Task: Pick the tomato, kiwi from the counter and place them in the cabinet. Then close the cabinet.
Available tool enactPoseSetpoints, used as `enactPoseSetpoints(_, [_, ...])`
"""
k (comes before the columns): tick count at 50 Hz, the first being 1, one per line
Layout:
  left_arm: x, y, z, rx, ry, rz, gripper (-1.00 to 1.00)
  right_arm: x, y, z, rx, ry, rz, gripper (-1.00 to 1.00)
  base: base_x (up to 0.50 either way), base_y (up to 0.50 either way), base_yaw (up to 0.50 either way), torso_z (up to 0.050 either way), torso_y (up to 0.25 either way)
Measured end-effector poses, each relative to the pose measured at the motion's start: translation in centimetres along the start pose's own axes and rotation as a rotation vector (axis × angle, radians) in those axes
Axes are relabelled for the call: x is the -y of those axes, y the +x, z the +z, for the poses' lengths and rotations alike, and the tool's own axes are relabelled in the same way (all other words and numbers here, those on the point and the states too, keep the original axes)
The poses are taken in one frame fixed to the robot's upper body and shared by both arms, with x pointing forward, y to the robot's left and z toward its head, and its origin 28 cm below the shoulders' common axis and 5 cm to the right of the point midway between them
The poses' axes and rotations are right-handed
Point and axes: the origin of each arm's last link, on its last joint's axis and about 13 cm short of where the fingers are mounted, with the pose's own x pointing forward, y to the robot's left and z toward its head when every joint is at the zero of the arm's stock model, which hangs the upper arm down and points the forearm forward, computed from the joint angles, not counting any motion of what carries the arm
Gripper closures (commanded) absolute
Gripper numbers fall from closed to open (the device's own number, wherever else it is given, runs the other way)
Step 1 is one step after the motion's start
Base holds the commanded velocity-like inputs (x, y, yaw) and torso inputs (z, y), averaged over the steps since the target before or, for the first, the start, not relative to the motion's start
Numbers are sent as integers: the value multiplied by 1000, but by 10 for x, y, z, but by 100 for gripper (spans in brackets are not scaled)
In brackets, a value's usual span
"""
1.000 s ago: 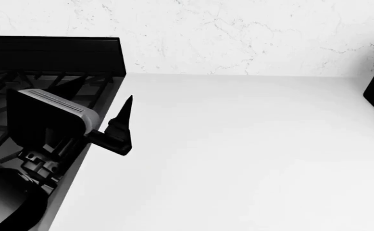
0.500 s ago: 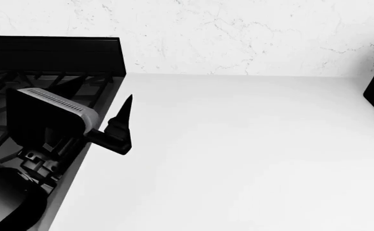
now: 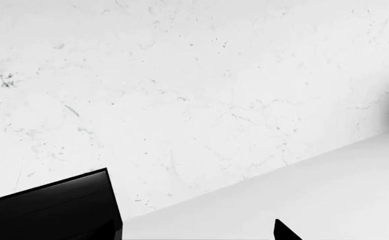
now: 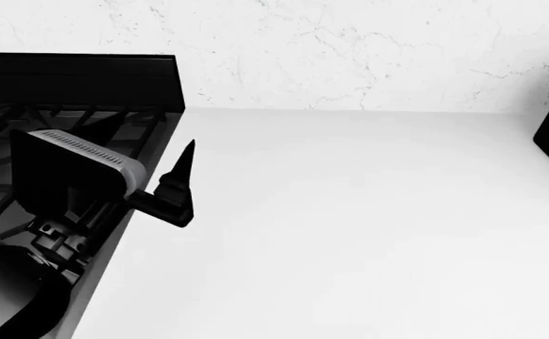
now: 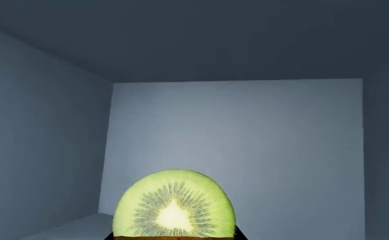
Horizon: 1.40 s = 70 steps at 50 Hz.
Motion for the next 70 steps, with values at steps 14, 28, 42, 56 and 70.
enactPoseSetpoints(14, [0, 0, -1, -1, 0, 0, -100, 3, -2, 2, -16, 5, -31, -100, 1, 0, 0, 0, 0])
enactPoseSetpoints(28, [0, 0, -1, -2, -1, 1, -100, 8, -3, -2, -43, -33, -63, -100, 0, 0, 0, 0, 0])
enactPoseSetpoints(42, [0, -1, -3, -4, -3, 2, -100, 4, 0, -2, -16, -55, 32, -100, 0, 0, 0, 0, 0])
enactPoseSetpoints(56, [0, -1, -3, -5, -3, 3, -100, -2, 4, 2, 55, -122, 145, -100, 0, 0, 0, 0, 0])
enactPoseSetpoints(70, [-1, -1, -3, -3, -6, 7, -100, -9, -1, 7, 158, -140, 347, -100, 0, 0, 0, 0, 0])
